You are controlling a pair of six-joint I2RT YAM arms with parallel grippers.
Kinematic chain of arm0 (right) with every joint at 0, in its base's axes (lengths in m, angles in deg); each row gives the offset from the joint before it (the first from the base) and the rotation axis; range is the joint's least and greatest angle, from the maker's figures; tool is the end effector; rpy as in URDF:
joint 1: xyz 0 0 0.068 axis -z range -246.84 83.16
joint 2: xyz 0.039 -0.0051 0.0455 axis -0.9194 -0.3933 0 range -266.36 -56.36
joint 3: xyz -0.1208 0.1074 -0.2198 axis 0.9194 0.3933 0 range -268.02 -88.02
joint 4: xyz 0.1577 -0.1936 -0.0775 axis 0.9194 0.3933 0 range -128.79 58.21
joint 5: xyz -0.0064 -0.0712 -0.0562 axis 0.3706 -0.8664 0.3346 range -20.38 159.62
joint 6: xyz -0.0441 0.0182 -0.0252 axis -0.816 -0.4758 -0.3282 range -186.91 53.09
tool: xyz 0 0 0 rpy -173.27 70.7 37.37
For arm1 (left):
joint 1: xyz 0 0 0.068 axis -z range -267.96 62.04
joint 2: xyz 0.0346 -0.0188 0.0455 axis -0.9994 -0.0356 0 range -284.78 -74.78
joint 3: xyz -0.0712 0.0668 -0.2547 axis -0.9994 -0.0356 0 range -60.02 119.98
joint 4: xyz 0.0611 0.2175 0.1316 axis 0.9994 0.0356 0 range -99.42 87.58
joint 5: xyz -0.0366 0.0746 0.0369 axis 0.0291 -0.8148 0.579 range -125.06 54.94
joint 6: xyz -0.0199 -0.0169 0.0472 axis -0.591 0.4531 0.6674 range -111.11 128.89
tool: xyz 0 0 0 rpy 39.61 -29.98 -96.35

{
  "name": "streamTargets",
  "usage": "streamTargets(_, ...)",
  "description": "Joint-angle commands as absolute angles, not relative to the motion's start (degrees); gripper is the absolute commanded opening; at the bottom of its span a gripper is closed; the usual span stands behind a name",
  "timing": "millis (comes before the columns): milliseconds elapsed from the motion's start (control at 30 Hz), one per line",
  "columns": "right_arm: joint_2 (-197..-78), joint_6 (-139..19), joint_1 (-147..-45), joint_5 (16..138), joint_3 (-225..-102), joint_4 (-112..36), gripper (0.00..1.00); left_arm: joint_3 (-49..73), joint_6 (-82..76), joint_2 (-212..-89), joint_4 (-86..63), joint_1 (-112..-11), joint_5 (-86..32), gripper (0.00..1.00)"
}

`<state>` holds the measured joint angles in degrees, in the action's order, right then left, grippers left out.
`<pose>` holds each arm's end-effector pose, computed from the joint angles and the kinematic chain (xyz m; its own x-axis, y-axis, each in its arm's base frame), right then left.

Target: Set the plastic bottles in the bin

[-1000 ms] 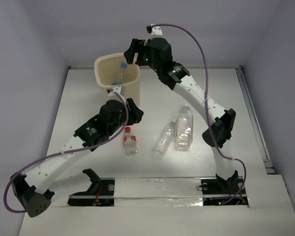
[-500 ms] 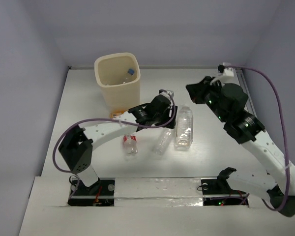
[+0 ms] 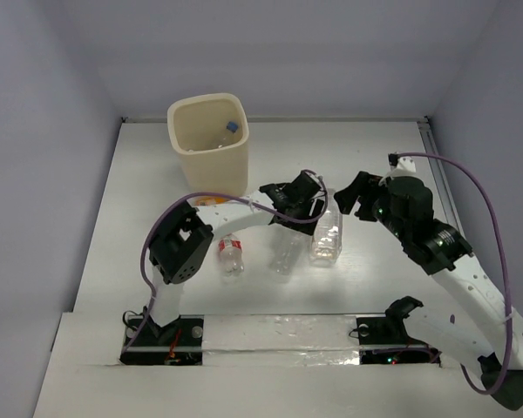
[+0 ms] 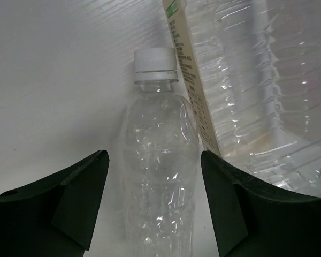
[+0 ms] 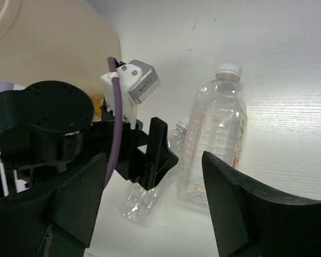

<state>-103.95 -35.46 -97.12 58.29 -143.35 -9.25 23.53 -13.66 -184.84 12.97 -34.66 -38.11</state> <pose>0.1571 0.0835 0.3604 -0.4494 0.3299 -0.8302 -0.1201 0.8985 0.4221 0.2576 -0.3425 0.2232 -0.7149 0.3185 -0.6225 0.5476 0.8086 -0.2151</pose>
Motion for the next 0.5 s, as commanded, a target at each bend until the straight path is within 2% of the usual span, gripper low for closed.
streamTargets(0, -103.5, -35.4, -96.2, 59.6, -143.1, -7.9, 0.79, 26.1, -12.3, -186.2, 15.3, -34.4, -37.9, 0.67)
streamTargets(100, -105.0, -35.4, -95.1, 60.4, -142.7, -7.1, 0.85, 25.7, -12.2, -188.1, 14.9, -34.4, -37.3, 0.67)
streamTargets(167, -105.9, -35.4, -94.4, 60.9, -142.4, -7.3, 0.87, 24.7, -12.2, -188.5, 14.4, -34.4, -37.9, 0.61)
streamTargets(233, -107.8, -35.6, -93.6, 61.5, -142.2, -7.7, 0.9, 23.7, -12.9, -187.7, 13.7, -34.4, -38.3, 0.43)
streamTargets(300, -110.6, -36.3, -92.1, 62.3, -142.3, -7.6, 0.92, 23.4, -13.4, -186.4, 13.3, -34.4, -38.9, 0.3)
streamTargets(333, -111.5, -36.6, -92.1, 62.8, -142.4, -7.6, 0.94, 23.1, -13.9, -184.5, 13.3, -34.4, -39.1, 0.26)
streamTargets(467, -117.7, -38.8, -90.8, 64.7, -144.1, -8.3, 0.98, 23.6, -14.7, -177.9, 14.7, -34.4, -40.7, 0.26)
